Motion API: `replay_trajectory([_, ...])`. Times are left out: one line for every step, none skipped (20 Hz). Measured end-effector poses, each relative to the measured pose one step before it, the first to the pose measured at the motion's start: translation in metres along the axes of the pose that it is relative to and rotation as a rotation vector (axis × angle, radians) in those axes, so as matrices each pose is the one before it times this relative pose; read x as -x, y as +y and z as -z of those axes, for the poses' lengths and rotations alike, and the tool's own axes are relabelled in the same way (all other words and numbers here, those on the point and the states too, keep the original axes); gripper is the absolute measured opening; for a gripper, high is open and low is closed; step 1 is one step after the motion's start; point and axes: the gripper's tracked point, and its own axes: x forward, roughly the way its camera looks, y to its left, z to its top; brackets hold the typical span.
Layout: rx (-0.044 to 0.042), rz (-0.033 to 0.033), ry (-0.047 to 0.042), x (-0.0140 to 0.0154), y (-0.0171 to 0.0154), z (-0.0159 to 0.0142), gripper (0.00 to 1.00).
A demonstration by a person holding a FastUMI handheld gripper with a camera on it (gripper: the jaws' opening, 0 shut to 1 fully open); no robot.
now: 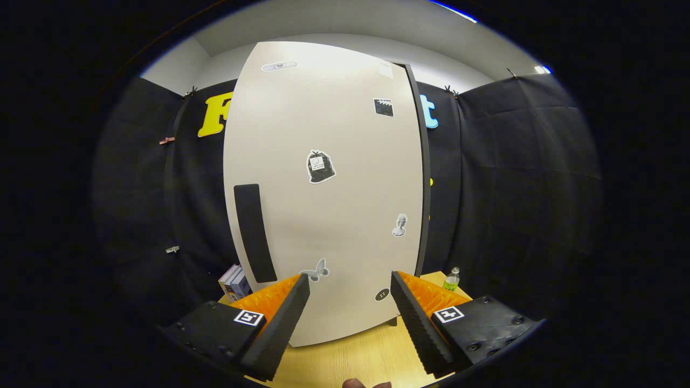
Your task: Open the shoe cabinet door, grab the shoes and put them into the shoe cabinet, then close the shoe cabinet door.
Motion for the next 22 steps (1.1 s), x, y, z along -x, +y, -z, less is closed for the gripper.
replay_trajectory([-0.00045,0.00435,0.00085,0.00056,-0.00251,-0.00005,0.98])
replay_trajectory([-0.00008,0.00185,-0.00039,-0.00046,-0.0021,0.00043,0.98])
replay_trajectory([-0.00073,0.00204,0.0013,0.00082,-0.00213,0.00049,0.98])
replay_trajectory([-0.00001,0.00343,0.00043,0.0015,-0.0019,-0.00029,0.98])
replay_trajectory([0.00086,0.00504,-0.0008,0.00038,-0.00281,0.00013,0.98])
replay_trajectory([0.00062,0.00343,0.00017,0.0011,-0.00197,-0.00033,0.98])
replay_trajectory([0.00072,0.00469,-0.00123,0.00016,-0.0026,0.00024,0.98])
replay_trajectory([0.00326,0.0047,-0.00082,0.00031,-0.00198,0.00016,0.98])
replay_trajectory([0.00451,0.00394,-0.0012,-0.00051,-0.00206,-0.00073,0.98])
replay_trajectory([0.00349,0.00566,-0.00126,0.00087,-0.00198,0.0006,0.98])
replay_trajectory([0.00425,0.00231,-0.0011,0.00028,-0.00119,0.00007,0.98])
replay_trajectory([0.00439,0.00225,-0.00267,0.00048,-0.00006,-0.00094,0.98])
replay_trajectory([0.00697,0.00125,-0.00166,0.00003,-0.00029,-0.0002,0.98])
replay_trajectory([0.008,0.00161,-0.00251,-0.00024,-0.00038,0.00011,0.98])
replay_trajectory([0.00499,-0.00019,-0.00002,0.00035,0.00079,-0.00068,0.98])
replay_trajectory([0.00301,-0.00019,-0.0019,0.0008,0.00102,0.00034,0.98])
replay_trajectory([0.00168,-0.00106,0.00023,0.00045,0.0002,0.00059,0.98])
replay_trajectory([0.00292,0.00087,-0.00174,0.00052,0.00057,-0.00061,0.98])
replay_trajectory([0.00343,0.00073,-0.00184,0.00034,-0.00042,0.00024,0.98])
replay_trajectory([0.00252,0.00016,-0.00066,0.00097,-0.00005,-0.00078,0.98])
replay_trajectory([0.00172,0.00059,-0.00119,0.00047,-0.00028,-0.00047,0.98])
replay_trajectory([0.00198,-0.00017,-0.00067,-0.00028,-0.00047,0.00007,0.98])
